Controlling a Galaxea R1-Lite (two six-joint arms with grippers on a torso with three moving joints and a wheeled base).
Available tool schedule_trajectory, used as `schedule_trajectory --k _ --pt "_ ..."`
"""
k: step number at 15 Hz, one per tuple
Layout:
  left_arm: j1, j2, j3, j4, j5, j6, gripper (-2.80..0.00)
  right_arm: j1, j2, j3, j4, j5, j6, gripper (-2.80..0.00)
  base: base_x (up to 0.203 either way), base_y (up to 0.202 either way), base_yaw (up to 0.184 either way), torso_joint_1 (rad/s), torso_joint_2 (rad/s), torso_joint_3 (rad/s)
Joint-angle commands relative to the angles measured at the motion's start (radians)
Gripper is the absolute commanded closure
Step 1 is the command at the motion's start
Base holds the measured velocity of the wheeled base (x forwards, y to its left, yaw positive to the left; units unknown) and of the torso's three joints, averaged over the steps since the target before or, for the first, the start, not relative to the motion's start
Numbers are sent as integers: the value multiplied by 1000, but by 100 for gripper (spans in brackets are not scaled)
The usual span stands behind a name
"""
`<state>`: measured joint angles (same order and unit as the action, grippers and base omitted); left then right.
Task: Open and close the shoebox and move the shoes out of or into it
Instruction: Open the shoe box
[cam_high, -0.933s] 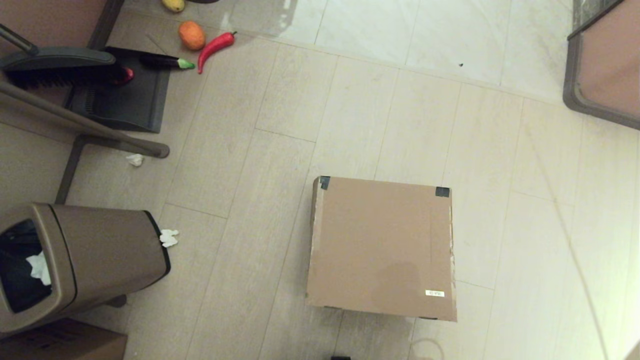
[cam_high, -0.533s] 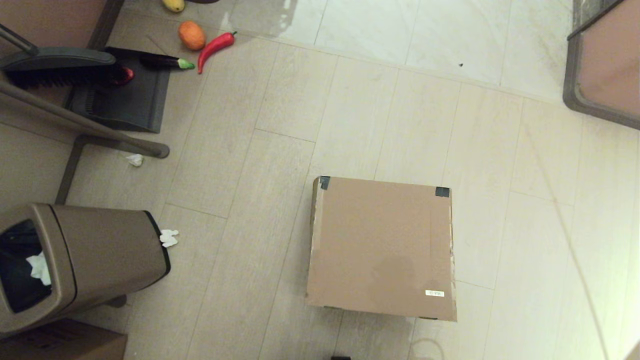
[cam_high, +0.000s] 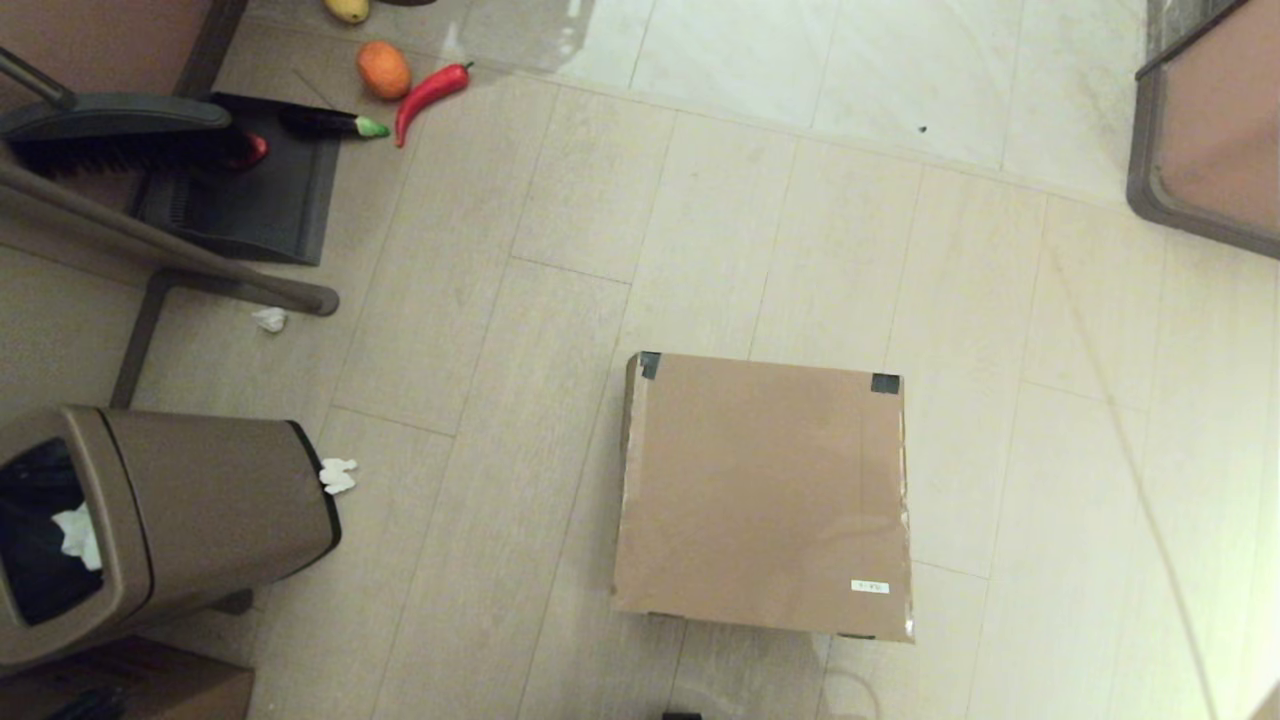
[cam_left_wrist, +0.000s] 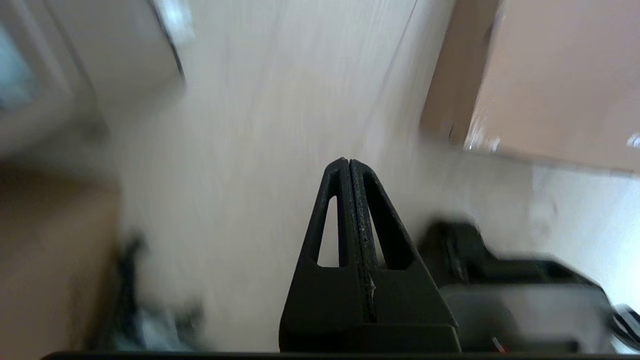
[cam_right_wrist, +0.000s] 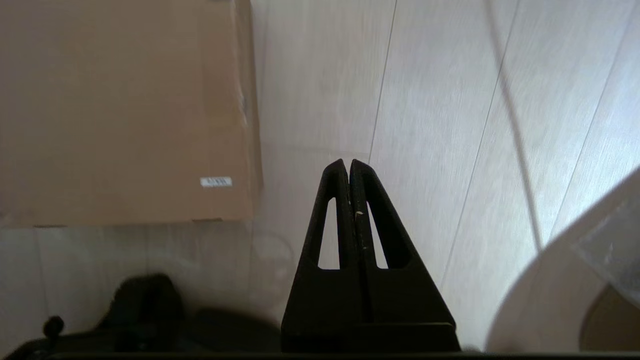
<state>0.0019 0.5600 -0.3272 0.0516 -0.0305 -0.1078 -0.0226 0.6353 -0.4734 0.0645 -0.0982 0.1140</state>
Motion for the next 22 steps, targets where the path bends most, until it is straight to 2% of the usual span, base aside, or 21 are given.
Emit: schedule_trajectory --k 1,2,4,8,10,12,14,17,20,22 --pt "1 388 -29 -32 -10 -27 0 -2 315 -34 -24 -1 1 0 0 0 0 0 0 0" --pt "1 510 -34 -84 -18 -37 0 -3 429 -42 -64 4 -8 0 0 0 0 0 0 0" --pt "-4 745 -35 -270 -58 -51 0 -3 628 -54 -158 51 -34 0 0 0 0 0 0 0" --pt "-49 1144 -32 -741 -160 -83 0 -7 948 -70 -371 311 -35 0 0 0 0 0 0 0" --pt "-91 1284 -41 -890 -184 -107 0 -8 1078 -43 -506 354 -28 0 0 0 0 0 0 0" --pt "-137 1410 -78 -1007 -192 -167 0 -8 1183 3 -665 333 -7 0 0 0 0 0 0 0" --pt "-192 1541 -126 -1152 -166 -225 0 -8 1244 56 -811 303 25 0 0 0 0 0 0 0" --pt "-273 1681 -216 -1331 -96 -259 0 -10 1308 60 -836 297 29 0 0 0 0 0 0 0" --pt "-296 1744 -302 -1341 -78 -261 0 -4 1412 45 -879 290 27 0 0 0 0 0 0 0" --pt "-299 1801 -374 -1337 -42 -256 0 -2 1501 37 -965 232 29 0 0 0 0 0 0 0"
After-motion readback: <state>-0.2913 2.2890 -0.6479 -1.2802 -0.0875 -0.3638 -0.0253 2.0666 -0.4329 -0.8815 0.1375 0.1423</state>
